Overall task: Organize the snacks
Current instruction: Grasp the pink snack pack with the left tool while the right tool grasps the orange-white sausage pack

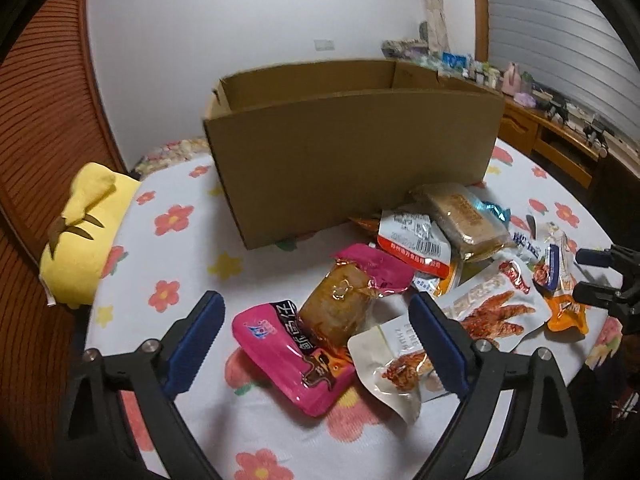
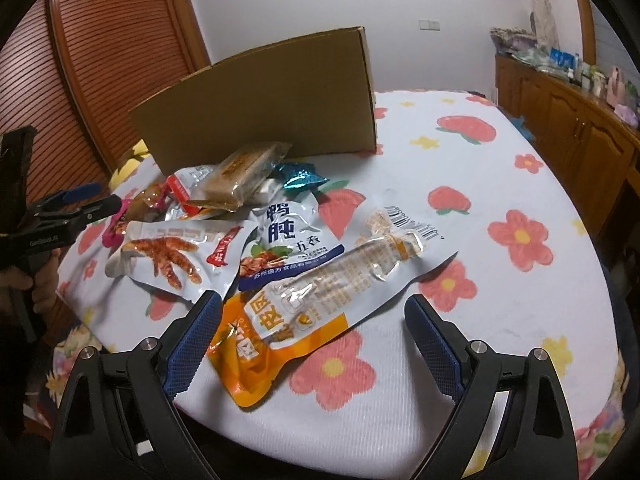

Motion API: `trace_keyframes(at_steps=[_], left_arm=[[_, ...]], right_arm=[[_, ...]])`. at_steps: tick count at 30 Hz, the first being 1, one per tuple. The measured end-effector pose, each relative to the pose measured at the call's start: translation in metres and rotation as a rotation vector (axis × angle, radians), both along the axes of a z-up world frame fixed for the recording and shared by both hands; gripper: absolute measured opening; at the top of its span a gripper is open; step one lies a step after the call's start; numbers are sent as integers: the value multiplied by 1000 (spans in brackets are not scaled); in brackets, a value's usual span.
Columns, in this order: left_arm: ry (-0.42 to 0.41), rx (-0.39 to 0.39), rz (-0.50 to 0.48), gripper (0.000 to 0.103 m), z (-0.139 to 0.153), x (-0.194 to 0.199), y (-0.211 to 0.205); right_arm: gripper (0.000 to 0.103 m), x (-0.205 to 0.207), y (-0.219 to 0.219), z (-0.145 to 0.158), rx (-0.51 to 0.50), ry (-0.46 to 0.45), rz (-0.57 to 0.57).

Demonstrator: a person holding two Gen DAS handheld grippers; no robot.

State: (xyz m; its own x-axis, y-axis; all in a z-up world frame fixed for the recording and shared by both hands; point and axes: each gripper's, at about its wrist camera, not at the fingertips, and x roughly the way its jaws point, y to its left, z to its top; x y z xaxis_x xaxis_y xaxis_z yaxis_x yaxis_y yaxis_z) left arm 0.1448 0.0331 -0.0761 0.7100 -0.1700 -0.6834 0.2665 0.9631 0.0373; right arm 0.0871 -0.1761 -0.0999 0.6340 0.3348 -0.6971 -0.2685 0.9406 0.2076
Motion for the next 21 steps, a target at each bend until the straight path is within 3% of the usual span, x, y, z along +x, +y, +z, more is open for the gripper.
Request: trace_keyframes(at_steps=[7, 13, 16, 19, 21], left_arm=[[70, 56, -83, 76, -12, 17, -12], [125, 89, -102, 73, -24, 32, -13], [157, 80, -115, 67, -28, 39, -11], [176, 51, -121, 57, -29, 44, -10], [184, 28, -118, 43, -29, 45, -8]], right_arm=[[94, 11, 2, -1, -3, 0, 13], [94, 22, 1, -3, -2, 2, 12], [94, 30, -2, -3, 12, 5, 10], [94, 36, -1, -3, 1, 3, 13], [94, 39, 0, -3, -6, 3, 16]])
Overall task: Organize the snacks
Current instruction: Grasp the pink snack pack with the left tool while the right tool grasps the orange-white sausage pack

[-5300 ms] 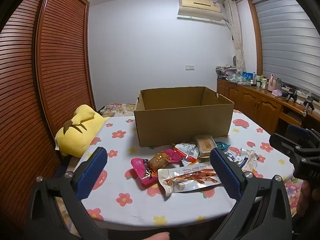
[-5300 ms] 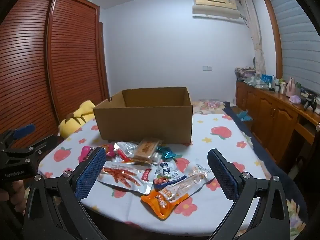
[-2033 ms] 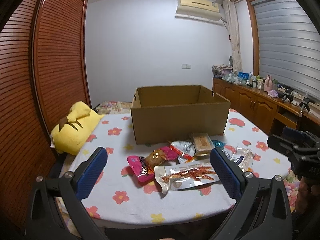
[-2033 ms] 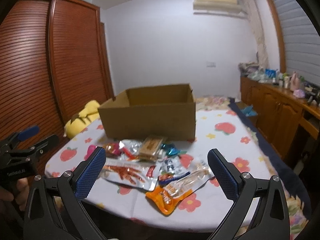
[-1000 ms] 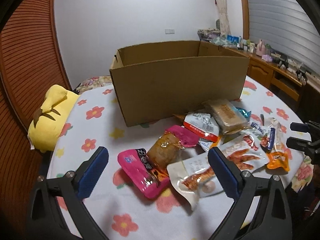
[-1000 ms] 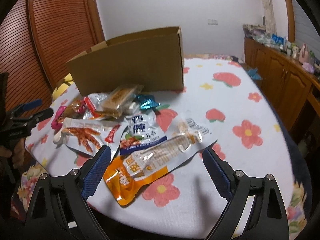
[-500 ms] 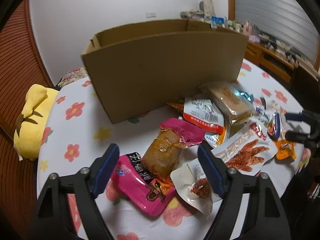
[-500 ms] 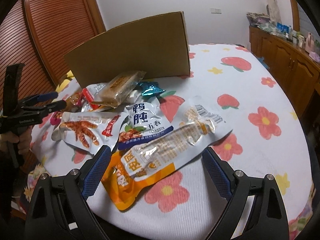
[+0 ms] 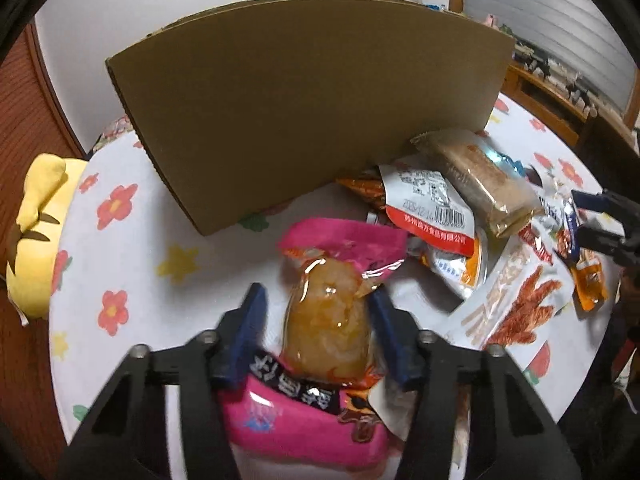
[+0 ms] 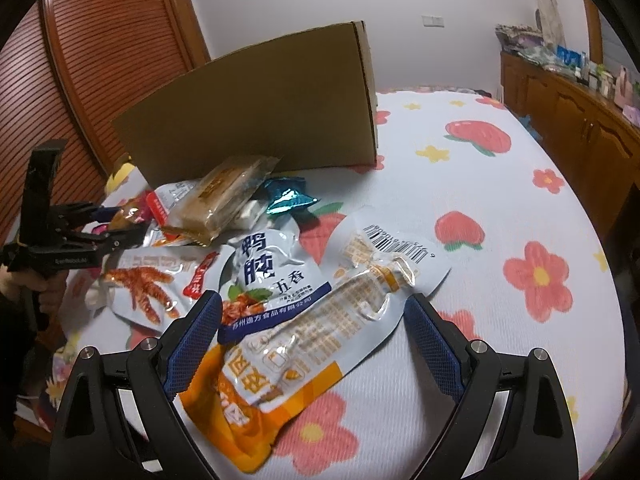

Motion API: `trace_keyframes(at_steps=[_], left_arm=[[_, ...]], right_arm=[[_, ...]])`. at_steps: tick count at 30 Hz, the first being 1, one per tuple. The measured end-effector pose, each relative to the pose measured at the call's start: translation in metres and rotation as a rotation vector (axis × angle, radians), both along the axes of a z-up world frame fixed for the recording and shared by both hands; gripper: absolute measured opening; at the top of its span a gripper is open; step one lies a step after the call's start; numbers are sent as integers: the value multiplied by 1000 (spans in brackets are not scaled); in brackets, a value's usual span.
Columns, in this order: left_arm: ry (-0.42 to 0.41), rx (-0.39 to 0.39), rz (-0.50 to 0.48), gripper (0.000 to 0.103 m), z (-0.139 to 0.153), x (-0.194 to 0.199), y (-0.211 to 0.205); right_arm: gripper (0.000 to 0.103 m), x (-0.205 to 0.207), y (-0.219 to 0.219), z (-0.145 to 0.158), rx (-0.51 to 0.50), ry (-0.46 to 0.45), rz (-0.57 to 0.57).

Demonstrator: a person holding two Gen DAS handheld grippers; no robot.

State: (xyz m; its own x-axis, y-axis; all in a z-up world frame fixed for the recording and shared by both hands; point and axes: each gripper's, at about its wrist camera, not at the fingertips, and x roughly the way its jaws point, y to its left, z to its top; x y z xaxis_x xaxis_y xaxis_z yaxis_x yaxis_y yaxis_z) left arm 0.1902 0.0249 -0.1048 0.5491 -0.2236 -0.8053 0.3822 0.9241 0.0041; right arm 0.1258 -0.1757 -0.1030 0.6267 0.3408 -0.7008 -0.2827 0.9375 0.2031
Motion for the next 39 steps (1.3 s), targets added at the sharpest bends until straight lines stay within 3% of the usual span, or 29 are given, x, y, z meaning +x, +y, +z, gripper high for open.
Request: trace_keyframes(at_steps=[8, 15, 18, 22, 31, 39], left_arm=[[-28, 6, 41, 37, 2, -10, 9], [-60, -17, 64, 37, 9, -22, 18], [-77, -28, 66, 37, 14, -27, 18], [-94, -32, 61, 37, 17, -35, 15], [-120, -47, 42, 37, 26, -43, 5], [-146, -57, 71, 37, 33, -40, 7]], right_arm=[[94, 2, -4, 0, -27, 8, -3], [92, 11, 2, 0, -75, 20, 22], [86, 15, 5, 1, -113, 21, 41], [86, 12, -1, 0, -128, 44, 68], [86, -2, -9, -1, -271, 33, 89], [86, -1, -12, -2, -292, 37, 101]])
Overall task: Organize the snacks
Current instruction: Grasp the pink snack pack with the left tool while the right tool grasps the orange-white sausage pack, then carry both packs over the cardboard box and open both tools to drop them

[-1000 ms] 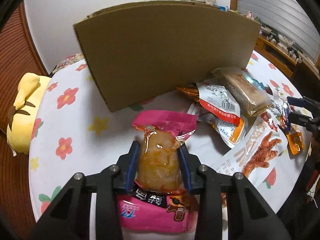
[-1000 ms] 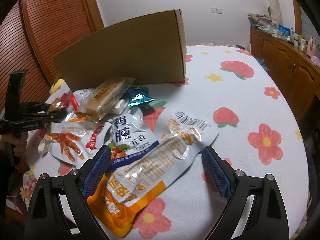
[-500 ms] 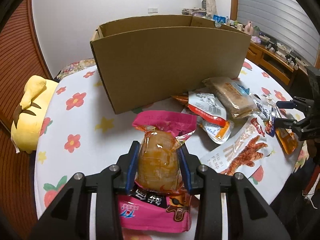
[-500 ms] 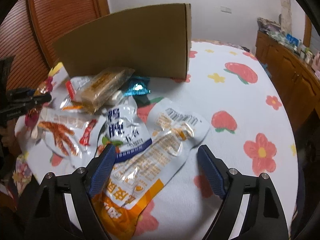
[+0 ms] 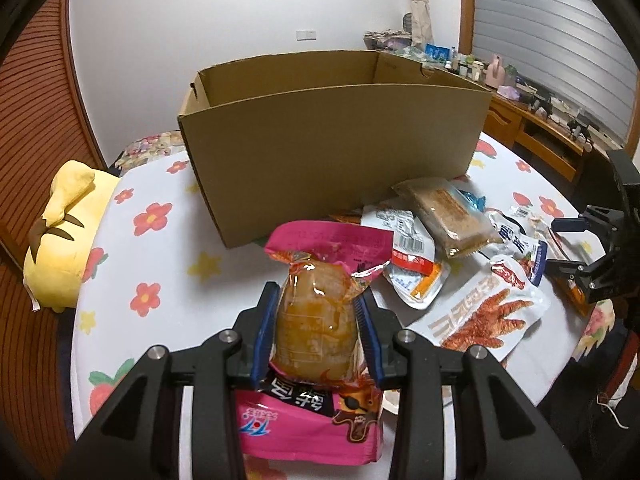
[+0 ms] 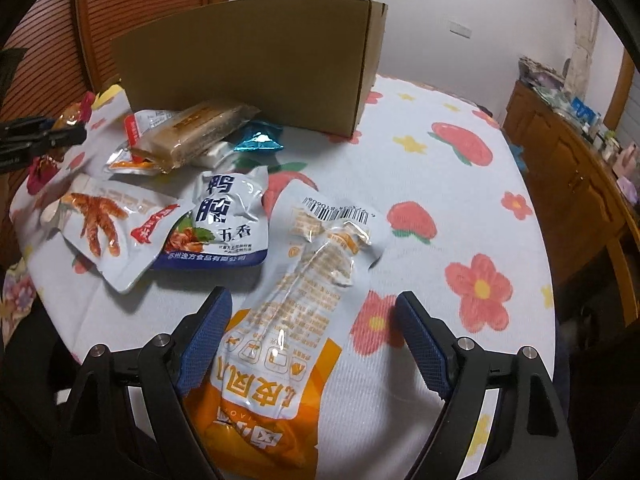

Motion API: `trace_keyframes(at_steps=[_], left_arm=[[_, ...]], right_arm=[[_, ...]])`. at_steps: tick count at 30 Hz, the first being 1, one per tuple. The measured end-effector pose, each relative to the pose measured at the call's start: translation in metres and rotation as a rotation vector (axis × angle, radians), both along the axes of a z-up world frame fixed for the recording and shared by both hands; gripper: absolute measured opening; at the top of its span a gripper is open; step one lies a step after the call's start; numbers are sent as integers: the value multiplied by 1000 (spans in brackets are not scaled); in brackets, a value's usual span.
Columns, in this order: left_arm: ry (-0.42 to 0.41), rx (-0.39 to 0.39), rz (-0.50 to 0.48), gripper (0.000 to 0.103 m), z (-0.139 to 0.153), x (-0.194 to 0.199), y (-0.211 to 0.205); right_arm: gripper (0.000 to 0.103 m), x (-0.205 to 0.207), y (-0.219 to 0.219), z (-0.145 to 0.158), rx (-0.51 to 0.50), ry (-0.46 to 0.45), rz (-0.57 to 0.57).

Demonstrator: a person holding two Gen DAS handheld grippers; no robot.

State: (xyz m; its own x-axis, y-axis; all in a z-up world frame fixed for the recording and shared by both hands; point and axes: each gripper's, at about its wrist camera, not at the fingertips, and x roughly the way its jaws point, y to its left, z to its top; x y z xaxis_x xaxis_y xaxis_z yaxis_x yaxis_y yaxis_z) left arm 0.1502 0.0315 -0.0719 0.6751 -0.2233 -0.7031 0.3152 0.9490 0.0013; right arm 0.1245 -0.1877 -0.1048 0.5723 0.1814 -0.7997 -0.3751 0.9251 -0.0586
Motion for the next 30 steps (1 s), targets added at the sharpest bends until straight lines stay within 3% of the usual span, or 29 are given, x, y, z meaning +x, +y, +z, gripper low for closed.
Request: trace_keyframes(at_steps=[17, 30], left_arm=[[-22, -25, 5, 37, 10, -2, -4], [-45, -44, -6, 37, 21, -1, -13]], right_arm=[[46, 19, -15, 6, 83, 57, 3], [37, 22, -17, 15, 111, 48, 17]])
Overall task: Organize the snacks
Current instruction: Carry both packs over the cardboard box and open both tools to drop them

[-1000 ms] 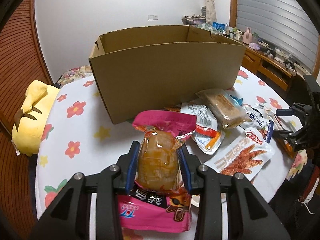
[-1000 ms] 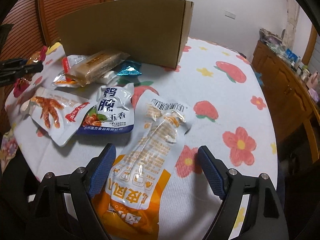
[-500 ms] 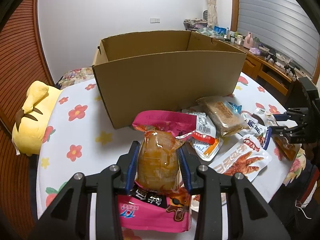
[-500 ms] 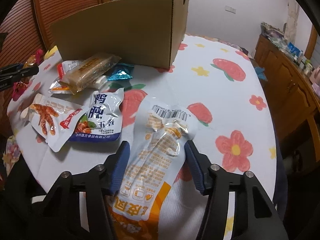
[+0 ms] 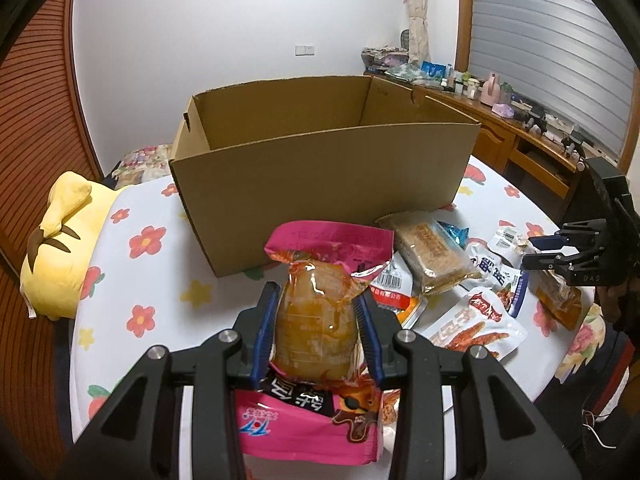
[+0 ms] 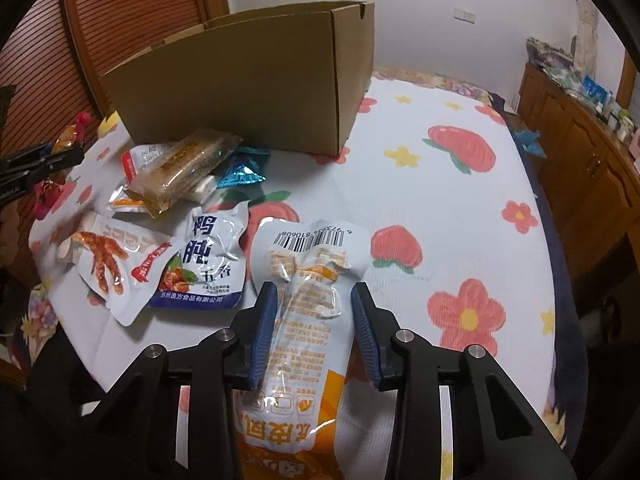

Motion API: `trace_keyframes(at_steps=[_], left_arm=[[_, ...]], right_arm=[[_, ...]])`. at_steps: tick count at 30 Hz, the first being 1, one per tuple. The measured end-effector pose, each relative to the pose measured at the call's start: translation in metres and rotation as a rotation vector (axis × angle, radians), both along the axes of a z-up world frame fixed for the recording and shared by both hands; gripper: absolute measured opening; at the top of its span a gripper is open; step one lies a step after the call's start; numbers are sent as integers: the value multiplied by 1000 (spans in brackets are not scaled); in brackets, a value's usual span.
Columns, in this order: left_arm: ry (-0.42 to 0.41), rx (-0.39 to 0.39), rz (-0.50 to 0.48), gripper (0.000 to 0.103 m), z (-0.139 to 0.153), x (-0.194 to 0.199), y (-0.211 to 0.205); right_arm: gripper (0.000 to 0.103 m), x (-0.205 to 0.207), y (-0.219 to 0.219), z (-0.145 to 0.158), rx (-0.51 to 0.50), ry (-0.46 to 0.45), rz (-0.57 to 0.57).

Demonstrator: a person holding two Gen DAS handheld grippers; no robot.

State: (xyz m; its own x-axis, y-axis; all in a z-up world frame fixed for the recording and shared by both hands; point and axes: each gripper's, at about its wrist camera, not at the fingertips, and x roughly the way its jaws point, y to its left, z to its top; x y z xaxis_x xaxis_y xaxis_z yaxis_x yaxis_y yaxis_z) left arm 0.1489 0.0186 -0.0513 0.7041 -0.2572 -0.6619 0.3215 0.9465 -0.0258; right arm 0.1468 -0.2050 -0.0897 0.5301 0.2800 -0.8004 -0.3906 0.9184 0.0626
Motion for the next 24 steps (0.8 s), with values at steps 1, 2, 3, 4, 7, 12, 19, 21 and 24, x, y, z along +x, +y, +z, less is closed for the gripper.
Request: trace_keyframes(at_steps=[1, 2, 3, 4, 7, 12, 19, 21, 24], left_arm=[[-1, 1, 0, 37, 0, 0, 0], [-2, 2, 0, 37, 1, 0, 0], [-3, 2, -1, 37, 1, 1, -1], [-3, 2, -1, 37, 2, 1, -1], [-4, 2, -1, 37, 3, 1, -1], [-6, 1, -1, 37, 3, 1, -1], [-21, -14, 3, 37, 13, 5, -2], [-30, -23, 2, 37, 19, 8, -3], [-51, -32, -5, 37, 31, 12, -7]], right_arm=[[37, 0, 0, 1, -2, -4, 2], [36, -1, 1, 1, -4, -6, 4], [36, -1, 2, 1, -4, -7, 7], [36, -1, 2, 2, -5, -10, 6], [36, -2, 6, 4, -20, -23, 14], [35, -4, 8, 12, -40, -59, 14], [35, -8, 7, 30, -32, -114, 14], [35, -7, 7, 39, -26, -133, 15], [35, -6, 8, 55, -17, -169, 21]])
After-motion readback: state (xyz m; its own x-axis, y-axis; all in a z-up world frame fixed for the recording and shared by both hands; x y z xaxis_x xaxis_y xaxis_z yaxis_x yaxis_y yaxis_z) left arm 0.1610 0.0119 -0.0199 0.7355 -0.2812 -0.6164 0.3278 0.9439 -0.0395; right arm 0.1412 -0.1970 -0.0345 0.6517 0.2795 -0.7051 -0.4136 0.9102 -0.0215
